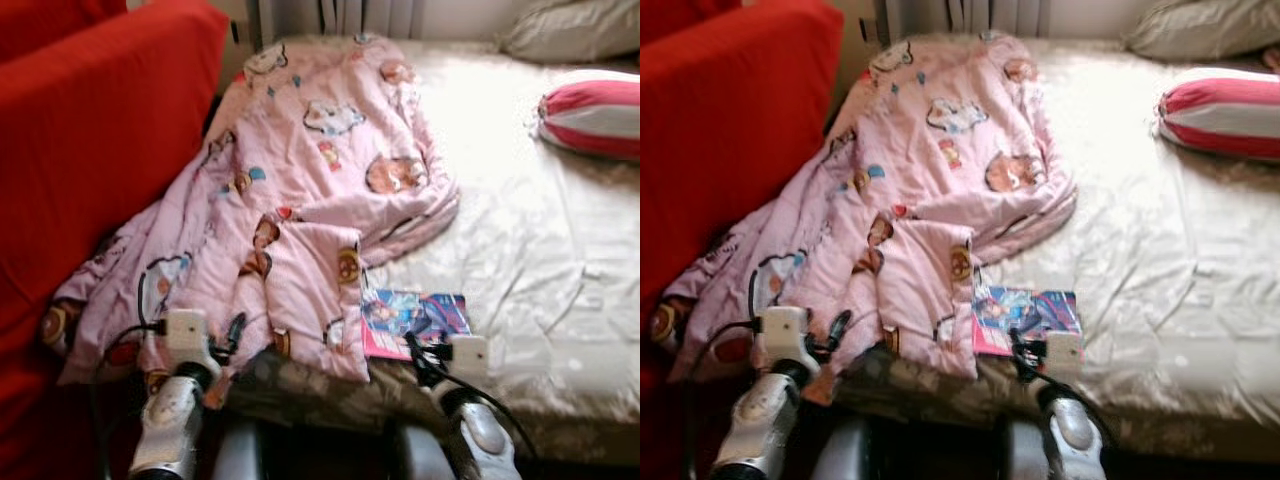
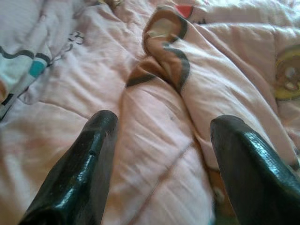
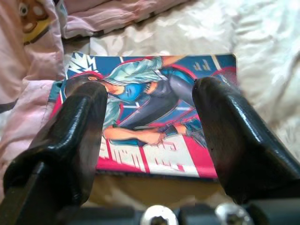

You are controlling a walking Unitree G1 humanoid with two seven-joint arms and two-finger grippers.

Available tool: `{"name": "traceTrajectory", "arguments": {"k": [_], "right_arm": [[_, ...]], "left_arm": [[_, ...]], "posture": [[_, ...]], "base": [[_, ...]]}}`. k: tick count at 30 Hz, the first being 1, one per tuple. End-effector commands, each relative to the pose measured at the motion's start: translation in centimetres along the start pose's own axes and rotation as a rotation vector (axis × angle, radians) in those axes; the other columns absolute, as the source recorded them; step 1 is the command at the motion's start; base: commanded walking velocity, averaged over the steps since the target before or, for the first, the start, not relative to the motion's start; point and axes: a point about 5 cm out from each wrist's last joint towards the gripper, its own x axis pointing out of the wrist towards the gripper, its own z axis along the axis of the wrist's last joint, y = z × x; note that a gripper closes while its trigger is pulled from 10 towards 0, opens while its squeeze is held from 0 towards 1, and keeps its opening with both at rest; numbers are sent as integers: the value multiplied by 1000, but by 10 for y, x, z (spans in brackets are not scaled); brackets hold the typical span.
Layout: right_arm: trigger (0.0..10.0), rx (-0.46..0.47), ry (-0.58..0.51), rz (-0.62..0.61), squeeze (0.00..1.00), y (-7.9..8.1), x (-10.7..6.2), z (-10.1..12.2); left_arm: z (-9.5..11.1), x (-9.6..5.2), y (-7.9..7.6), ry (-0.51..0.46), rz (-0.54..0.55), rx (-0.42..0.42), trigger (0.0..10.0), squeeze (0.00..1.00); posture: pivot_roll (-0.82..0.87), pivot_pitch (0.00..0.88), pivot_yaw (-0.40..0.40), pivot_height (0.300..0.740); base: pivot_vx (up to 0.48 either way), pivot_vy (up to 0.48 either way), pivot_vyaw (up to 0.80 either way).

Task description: Clean up the room

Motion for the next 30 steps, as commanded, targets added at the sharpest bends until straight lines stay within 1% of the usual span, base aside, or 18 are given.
{"name": "traceTrajectory", "arguments": {"k": [1, 4, 6, 8, 10, 11, 13, 16, 17, 19, 20, 21, 22, 23, 24, 25, 27, 30], "right_arm": [[10000, -16, 15, 53, 0, 12, 1, -3], [10000, -33, 38, 54, 0, 12, 0, -6], [10000, -52, 55, 26, 0, 6, -1, -8], [10000, -85, 77, 0, 0, 1, -1, -8], [10000, -128, 73, 9, 0, 0, 0, -6], [10000, -182, 82, 14, 0, -1, 1, -6], [10000, -223, 87, 23, 0, -1, 2, -5], [10000, -318, 110, 37, 0, -1, 4, -5], [10000, -385, 129, 43, 0, -2, 7, -4], [10000, -450, 133, 50, 0, -2, 9, -2], [10000, -509, 142, 57, 0, -2, 10, -1], [10000, -599, 154, 65, 0, -2, 12, 0], [10000, -624, 159, 67, 0, -3, 13, 0], [10000, -670, 177, 51, 0, -5, 15, 1], [10000, -686, 183, 41, 0, -6, 16, 2], [10000, -700, 178, 31, 0, -8, 18, 5], [10000, -760, 174, -1, 0, -12, 20, 9], [10000, -771, 161, -35, 0, -17, 22, 15]], "left_arm": [[-7, -7, 9, 29, 27, -1, 10000, 0], [-7, -7, 9, 29, 25, -2, 10000, 0], [-7, -7, 9, 31, 23, -4, 10000, 0], [-7, -7, 8, 31, 21, -6, 10000, 0], [-8, -8, 7, 32, 19, -7, 10000, 0], [-8, -8, 6, 32, 18, -8, 10000, 0], [-8, -9, 6, 31, 16, -8, 10000, 0], [-8, -9, 5, 32, 12, -8, 10000, 0], [-9, -10, 5, 33, 11, -7, 10000, 0], [-8, -10, 5, 32, 11, -7, 10000, 0], [-8, -10, 5, 32, 12, -7, 10000, 0], [-8, -11, 6, 33, 15, -7, 10000, 0], [-8, -11, 6, 34, 17, -8, 10000, 0], [-8, -11, 8, 34, 23, -7, 10000, 0], [-7, -11, 8, 34, 24, -7, 10000, 0], [-7, -12, 9, 32, 26, -6, 10000, 0], [-6, -12, 10, 30, 29, -5, 10000, 0], [-5, -14, 12, 29, 33, -4, 10000, 0]], "posture": [[44, 155, -17, 592], [44, 155, -17, 592], [43, 155, -17, 592], [42, 155, -17, 592], [42, 154, -17, 592], [43, 155, -17, 592], [43, 155, -15, 592], [47, 159, -17, 592], [48, 160, -16, 592], [50, 178, -16, 592], [52, 188, -13, 592], [55, 204, -16, 592], [55, 204, -16, 592], [62, 216, -13, 592], [62, 216, -13, 592], [66, 235, -13, 592], [69, 245, -11, 592], [66, 263, -8, 592]], "base": [[0, 0, 800], [0, 0, 313], [0, 0, 0], [0, 0, 0], [0, 0, 0], [0, 0, 0], [0, 0, 0], [0, 0, 0], [0, 0, 0], [0, 0, 0], [0, 0, 0], [0, 0, 0], [0, 0, 0], [0, 0, 0], [0, 0, 0], [0, 0, 0], [0, 0, 0], [0, 0, 0]]}}
